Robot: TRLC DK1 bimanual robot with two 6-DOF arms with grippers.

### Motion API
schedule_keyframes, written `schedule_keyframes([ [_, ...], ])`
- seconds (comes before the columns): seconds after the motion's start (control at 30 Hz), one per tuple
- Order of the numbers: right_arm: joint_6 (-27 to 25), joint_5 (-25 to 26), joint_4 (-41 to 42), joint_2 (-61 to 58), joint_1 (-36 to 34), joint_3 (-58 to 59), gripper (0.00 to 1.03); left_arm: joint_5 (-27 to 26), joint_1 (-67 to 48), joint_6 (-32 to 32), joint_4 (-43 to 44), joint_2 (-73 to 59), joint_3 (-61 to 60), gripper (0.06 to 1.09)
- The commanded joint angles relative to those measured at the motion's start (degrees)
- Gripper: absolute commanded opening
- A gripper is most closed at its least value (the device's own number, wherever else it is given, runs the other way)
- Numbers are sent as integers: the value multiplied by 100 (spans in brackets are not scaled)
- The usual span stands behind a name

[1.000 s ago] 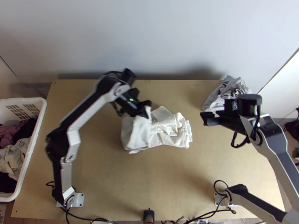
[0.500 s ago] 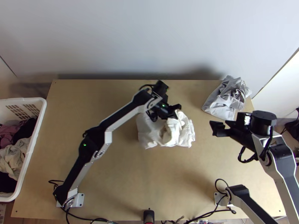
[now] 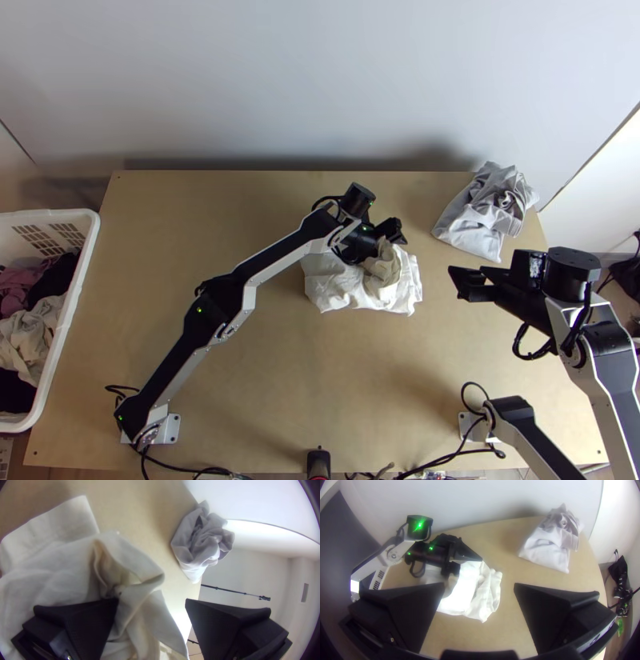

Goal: Fold the t-shirt

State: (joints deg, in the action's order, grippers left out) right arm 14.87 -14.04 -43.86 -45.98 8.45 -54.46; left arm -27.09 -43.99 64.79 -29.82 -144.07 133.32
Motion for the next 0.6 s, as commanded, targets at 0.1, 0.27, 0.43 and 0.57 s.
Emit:
schedule_keyframes([
  [0.1,139,-266,0,36,-10,-144,96,99,162,438,935,1127,-87,103],
  [0.27,191,-389,35,62,-54,-188,96,371,329,253,961,1733,-210,103],
  [0.43,191,-415,44,124,-45,-83,96,433,479,68,1005,2234,-649,103],
  [0.57,191,-441,53,124,-1,-74,96,362,435,-46,1022,2181,-649,103],
])
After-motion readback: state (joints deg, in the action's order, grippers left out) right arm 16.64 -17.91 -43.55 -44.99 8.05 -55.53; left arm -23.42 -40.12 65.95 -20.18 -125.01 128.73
